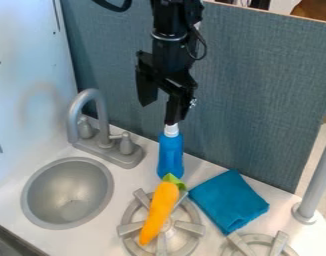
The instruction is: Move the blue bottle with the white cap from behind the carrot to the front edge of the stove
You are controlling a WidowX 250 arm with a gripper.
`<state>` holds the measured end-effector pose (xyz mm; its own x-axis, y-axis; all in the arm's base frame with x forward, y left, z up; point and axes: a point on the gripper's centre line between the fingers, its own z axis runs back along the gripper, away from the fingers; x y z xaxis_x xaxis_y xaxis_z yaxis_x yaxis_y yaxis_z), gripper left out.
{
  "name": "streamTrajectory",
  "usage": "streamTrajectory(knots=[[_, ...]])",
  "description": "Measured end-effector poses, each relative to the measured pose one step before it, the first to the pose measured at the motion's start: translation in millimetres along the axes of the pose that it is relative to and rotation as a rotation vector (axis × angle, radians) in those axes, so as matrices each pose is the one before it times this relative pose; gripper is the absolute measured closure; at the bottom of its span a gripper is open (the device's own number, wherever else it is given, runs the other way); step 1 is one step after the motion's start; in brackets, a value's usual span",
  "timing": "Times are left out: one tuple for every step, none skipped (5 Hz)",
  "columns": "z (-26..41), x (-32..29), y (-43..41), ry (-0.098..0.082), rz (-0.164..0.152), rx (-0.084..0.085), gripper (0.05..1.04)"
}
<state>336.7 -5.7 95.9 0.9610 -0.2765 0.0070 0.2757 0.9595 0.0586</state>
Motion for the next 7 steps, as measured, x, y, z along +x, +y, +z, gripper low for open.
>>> streamTrajectory(knots=[[0.19, 0.72, 0.19, -0.0015, 0.0047, 0.0004, 0.080], [-11.31, 23.35, 7.17, -0.0329, 0.0777, -0.0038, 0.080], [-7.05, 7.01, 16.06, -0.0319, 0.0964, -0.0095, 0.080], [-12.19, 9.53, 7.83, -0.0477, 0.0810, 0.0162, 0.080], [-19.58, 3.55, 5.98, -0.0370, 0.1012, 0.0414, 0.080], [-26.91, -2.45, -4.56, 0.0231, 0.0346, -0.0146, 0.080], [-9.17, 7.56, 0.21, -0.0090, 0.0321, 0.0154, 0.080]])
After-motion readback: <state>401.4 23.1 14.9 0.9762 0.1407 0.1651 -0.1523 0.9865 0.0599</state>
